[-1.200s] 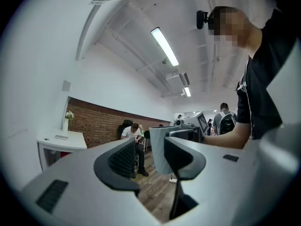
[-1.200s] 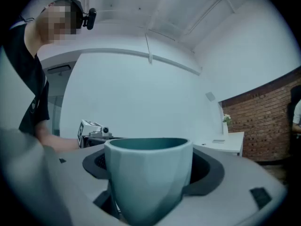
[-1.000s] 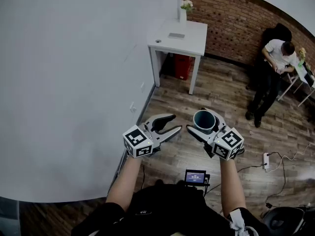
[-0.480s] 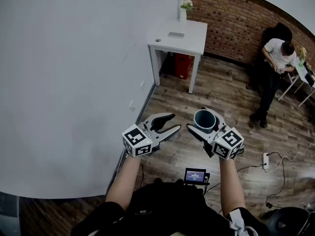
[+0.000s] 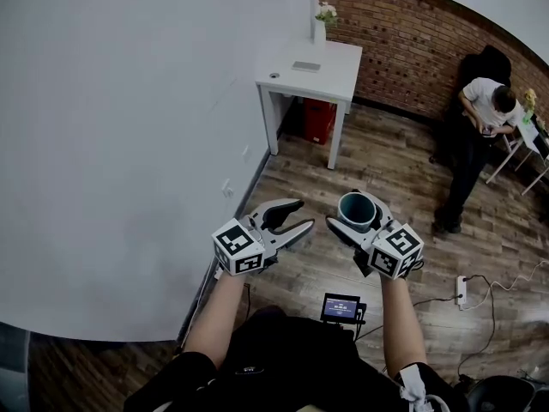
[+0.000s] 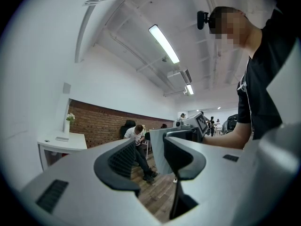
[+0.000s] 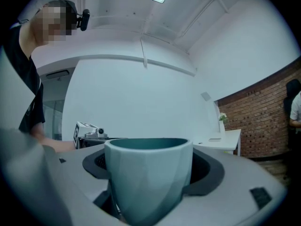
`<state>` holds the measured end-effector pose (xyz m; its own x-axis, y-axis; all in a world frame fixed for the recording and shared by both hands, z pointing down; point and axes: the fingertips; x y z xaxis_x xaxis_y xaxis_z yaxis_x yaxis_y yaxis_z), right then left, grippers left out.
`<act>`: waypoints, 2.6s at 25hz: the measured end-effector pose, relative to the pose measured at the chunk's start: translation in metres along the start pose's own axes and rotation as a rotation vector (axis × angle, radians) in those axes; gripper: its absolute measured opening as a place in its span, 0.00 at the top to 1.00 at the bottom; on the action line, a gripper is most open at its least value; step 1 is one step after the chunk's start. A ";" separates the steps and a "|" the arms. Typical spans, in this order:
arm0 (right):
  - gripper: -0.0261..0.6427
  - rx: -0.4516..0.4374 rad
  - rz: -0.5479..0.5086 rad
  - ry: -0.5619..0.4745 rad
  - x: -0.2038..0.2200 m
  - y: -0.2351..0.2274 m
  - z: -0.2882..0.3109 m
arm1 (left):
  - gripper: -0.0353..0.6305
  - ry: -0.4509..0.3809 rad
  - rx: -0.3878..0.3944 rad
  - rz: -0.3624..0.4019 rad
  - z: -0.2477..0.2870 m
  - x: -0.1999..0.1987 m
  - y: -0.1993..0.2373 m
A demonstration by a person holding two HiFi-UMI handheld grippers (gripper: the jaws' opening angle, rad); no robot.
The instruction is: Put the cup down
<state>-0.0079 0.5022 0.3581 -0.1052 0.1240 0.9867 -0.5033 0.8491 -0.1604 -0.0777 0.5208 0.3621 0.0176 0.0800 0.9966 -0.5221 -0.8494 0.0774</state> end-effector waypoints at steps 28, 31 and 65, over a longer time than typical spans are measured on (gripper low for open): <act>0.35 0.028 0.101 -0.008 0.010 -0.160 0.057 | 0.66 0.010 0.018 -0.061 0.109 0.018 0.141; 0.35 0.039 0.105 -0.010 0.006 -0.189 0.074 | 0.66 0.015 0.027 -0.065 0.128 0.015 0.170; 0.35 0.107 0.121 -0.025 -0.011 -0.401 0.217 | 0.66 0.044 0.068 -0.089 0.244 0.018 0.397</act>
<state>0.0085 0.0491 0.4059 -0.1910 0.2083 0.9592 -0.5738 0.7691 -0.2813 -0.0762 0.0580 0.4172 0.0230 0.1782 0.9837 -0.4613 -0.8711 0.1686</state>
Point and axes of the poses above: the fingertips, and each gripper's own axes: z forward along the fingers, y to its left, x out of its underside, and after that the axes turned 13 degrees about -x, right-handed
